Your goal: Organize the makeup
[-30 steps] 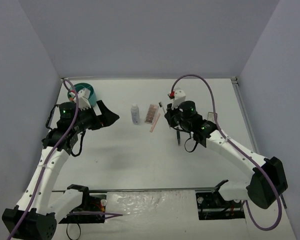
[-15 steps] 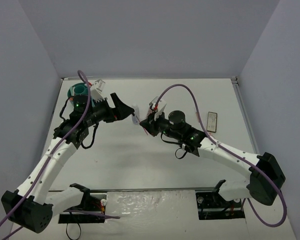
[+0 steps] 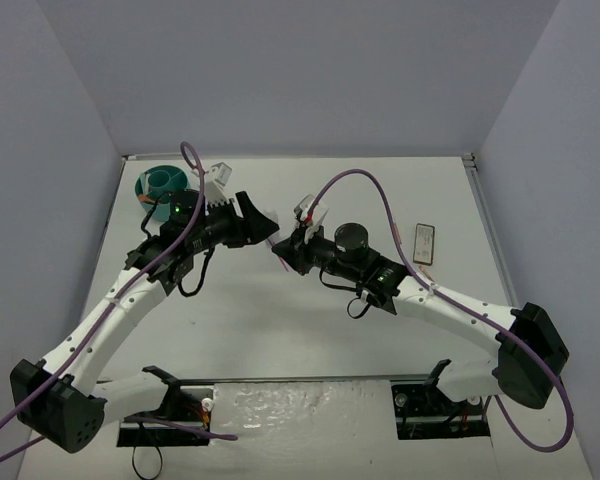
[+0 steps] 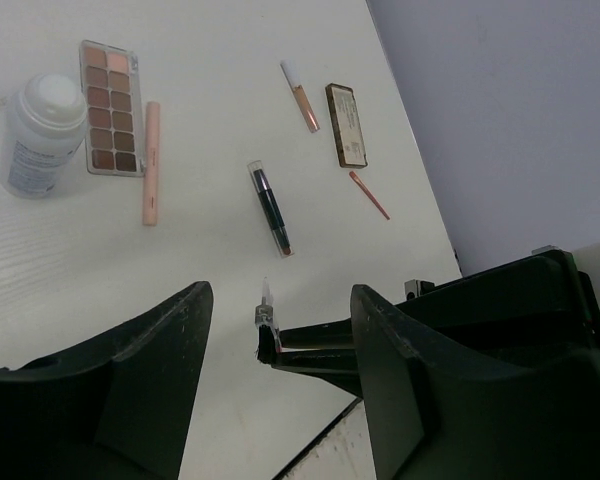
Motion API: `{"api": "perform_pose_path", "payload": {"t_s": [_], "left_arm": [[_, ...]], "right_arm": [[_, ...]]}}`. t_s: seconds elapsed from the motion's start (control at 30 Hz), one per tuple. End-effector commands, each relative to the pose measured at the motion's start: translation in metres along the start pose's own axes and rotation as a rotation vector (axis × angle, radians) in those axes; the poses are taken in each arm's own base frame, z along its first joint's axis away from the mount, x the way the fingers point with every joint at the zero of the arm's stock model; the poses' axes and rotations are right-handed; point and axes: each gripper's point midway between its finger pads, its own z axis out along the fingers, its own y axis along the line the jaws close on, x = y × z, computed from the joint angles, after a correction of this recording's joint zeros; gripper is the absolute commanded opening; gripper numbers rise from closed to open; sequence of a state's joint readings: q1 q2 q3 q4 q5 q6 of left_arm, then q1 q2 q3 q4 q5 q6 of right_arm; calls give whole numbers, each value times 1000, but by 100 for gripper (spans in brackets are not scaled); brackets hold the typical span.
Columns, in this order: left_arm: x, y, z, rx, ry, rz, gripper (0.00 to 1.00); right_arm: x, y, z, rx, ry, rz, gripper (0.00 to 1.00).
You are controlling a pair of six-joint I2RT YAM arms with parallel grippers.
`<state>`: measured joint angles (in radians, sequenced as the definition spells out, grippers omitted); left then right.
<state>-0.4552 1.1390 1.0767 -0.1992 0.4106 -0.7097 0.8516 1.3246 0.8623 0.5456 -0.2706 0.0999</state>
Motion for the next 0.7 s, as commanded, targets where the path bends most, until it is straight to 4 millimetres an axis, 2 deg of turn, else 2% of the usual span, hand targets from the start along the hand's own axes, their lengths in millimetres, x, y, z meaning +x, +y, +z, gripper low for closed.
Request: {"api": "perform_pose_path", "payload": {"t_s": [0.0,0.33,0.5,0.53,0.57,0.67], "left_arm": [[-22,-21,0,45,-84,48,45],[-12,-22,8,32,-62,68,23],[-14,-23,8,26,-70,79,2],[-14,-23,8,23,-71,80,0],[-13,-22,8,20,-70,80,0],[-13,-20,9,12,-71,80,0]], "right_arm": [[-40,9,5,-35,-134,-22,0],[-38,6,5,-20,-134,-16,0],[-36,3,5,-2,-132,-9,1],[-35,2,6,0,-131,-8,1],[-34,2,6,1,-130,-7,3],[-36,2,6,3,-133,-5,18]]}}
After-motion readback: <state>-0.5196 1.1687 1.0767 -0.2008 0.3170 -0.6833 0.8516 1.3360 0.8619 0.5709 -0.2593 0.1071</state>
